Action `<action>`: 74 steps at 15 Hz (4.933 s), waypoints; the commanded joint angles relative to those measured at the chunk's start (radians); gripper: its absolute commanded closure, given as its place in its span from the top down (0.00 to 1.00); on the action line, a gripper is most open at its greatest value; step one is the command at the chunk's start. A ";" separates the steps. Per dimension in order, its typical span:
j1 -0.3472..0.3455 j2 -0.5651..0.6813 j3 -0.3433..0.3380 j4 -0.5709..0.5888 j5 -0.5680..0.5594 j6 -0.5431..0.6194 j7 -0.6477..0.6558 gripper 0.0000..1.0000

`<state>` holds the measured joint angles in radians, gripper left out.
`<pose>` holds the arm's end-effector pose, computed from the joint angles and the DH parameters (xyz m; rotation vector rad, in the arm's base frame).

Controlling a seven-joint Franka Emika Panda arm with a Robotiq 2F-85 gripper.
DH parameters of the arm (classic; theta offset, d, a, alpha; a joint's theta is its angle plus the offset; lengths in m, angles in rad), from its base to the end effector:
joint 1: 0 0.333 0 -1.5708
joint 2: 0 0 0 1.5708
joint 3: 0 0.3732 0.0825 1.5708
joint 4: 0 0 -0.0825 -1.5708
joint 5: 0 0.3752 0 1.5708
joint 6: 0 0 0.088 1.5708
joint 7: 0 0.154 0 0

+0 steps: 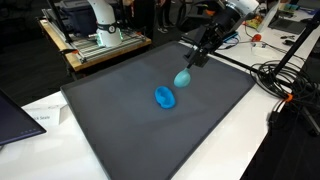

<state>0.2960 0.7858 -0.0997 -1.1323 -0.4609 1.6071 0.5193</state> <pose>0.7413 0.1013 0.3361 2.5245 -0.2715 -0.1245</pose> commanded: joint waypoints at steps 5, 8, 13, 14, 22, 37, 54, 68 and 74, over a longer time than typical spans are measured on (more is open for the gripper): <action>0.093 0.233 -0.080 0.291 -0.090 -0.149 0.036 0.22; 0.122 0.307 -0.111 0.367 -0.124 -0.181 0.036 0.22; 0.136 0.388 -0.140 0.444 -0.143 -0.206 0.017 0.22; 0.134 0.401 -0.144 0.456 -0.139 -0.210 0.013 0.22; 0.102 0.426 -0.144 0.505 -0.113 -0.208 -0.046 0.22; -0.089 0.362 -0.018 0.563 0.105 -0.209 -0.349 0.22; -0.294 0.296 0.124 0.552 0.302 -0.182 -0.481 0.22; -0.447 0.267 0.236 0.534 0.404 -0.137 -0.607 0.22; -0.506 0.264 0.275 0.520 0.434 -0.122 -0.656 0.22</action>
<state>-0.1733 1.0776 0.1472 -0.5732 -0.0650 1.4710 -0.1046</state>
